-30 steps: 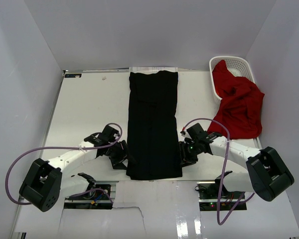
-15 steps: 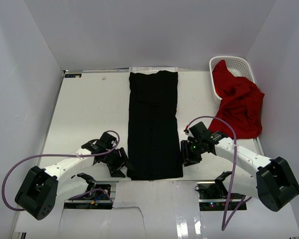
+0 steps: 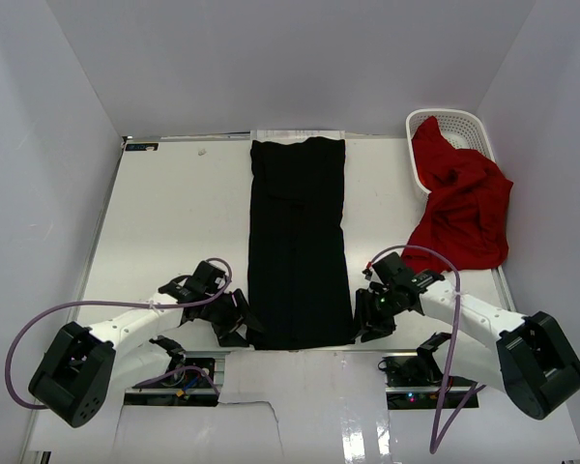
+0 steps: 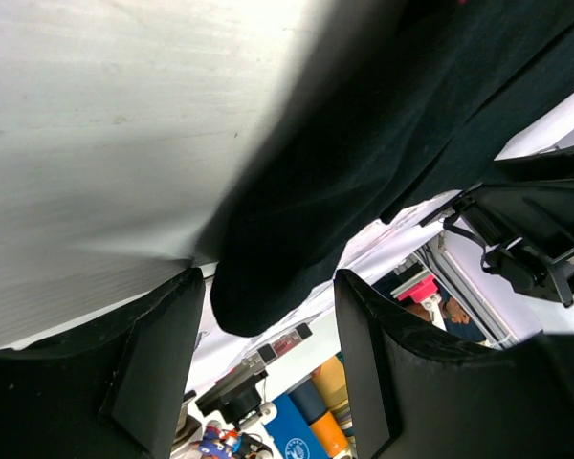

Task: Fold and stack the t-shirts
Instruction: Grab the bottom of the folded rectangular tshirt with both arms

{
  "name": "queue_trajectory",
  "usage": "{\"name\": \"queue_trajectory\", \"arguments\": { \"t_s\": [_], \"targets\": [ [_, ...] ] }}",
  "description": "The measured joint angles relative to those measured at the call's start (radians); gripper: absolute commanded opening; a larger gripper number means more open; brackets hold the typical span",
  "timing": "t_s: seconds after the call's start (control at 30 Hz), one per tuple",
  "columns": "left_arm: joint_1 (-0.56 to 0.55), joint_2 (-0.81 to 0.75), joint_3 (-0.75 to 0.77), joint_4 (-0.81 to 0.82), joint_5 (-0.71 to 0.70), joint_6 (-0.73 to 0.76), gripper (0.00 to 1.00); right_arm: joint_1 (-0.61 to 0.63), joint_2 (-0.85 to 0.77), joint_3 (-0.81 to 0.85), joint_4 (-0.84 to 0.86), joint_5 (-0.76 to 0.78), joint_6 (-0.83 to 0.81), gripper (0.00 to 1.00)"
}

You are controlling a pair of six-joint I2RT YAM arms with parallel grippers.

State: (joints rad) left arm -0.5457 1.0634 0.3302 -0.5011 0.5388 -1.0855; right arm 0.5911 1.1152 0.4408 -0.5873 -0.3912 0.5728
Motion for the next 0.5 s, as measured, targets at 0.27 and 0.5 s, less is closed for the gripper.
{"name": "queue_trajectory", "arguments": {
  "t_s": [0.27, 0.5],
  "targets": [
    [0.0, 0.022, -0.001, 0.042, 0.008, -0.014, 0.68, -0.002, -0.044, -0.142, 0.254, -0.181, 0.155, 0.47],
    [0.0, 0.02, -0.017, 0.079, 0.014, -0.033, 0.64, 0.0, -0.067, -0.191, 0.341, -0.18, 0.217, 0.31]
  ]
}}
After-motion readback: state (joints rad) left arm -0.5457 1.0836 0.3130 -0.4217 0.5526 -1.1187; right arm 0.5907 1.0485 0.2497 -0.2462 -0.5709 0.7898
